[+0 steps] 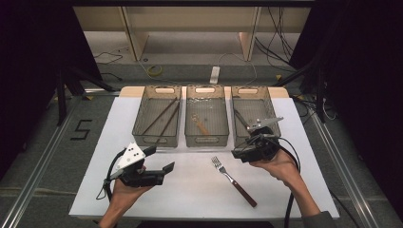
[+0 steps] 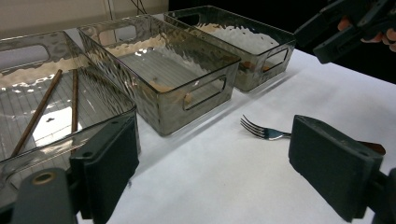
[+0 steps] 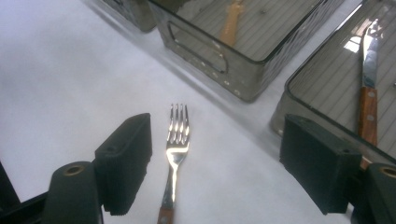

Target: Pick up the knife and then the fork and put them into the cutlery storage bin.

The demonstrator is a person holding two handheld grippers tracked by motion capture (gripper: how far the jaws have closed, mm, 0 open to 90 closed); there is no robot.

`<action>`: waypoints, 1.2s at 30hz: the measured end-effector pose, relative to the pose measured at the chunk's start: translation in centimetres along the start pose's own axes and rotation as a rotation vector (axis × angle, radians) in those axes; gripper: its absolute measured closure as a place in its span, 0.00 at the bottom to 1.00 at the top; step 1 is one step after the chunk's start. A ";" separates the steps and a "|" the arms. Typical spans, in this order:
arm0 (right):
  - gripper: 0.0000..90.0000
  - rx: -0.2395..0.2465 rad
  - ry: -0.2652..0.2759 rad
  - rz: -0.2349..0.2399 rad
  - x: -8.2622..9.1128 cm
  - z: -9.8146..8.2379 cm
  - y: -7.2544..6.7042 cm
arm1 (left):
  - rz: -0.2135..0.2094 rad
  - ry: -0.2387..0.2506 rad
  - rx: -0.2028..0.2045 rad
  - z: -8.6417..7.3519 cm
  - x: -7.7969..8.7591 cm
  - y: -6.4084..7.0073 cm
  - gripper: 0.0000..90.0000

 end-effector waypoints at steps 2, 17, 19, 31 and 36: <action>0.28 0.011 -0.013 -0.001 0.0 -0.2 -0.2 | 0.001 0.000 -0.001 0.0 0.0 0.0 0.17; 0.29 0.114 -0.115 0.014 -0.5 -1.7 -2.8 | 0.000 0.001 -0.004 0.0 0.0 0.1 0.17; 0.29 0.136 -0.132 0.019 -0.7 -2.0 -3.2 | 0.000 0.000 -0.003 0.0 0.0 0.1 0.17; 0.35 0.209 -0.243 0.009 -1.8 -3.8 -4.2 | 0.001 -0.001 -0.008 0.0 0.0 0.1 0.17; 0.38 0.215 -0.270 0.011 -2.2 -4.7 -4.4 | 0.000 -0.004 -0.009 0.0 -0.1 0.1 0.17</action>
Point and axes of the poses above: each handheld gripper's, and its own axes: x roughly backward along the jaws, z roughly out of its top, y roughly to its right, the point moved 1 cm from there along -x, roughly forward along the jaws, and after that the axes turned 13 degrees about -z, right-handed, at the moved point
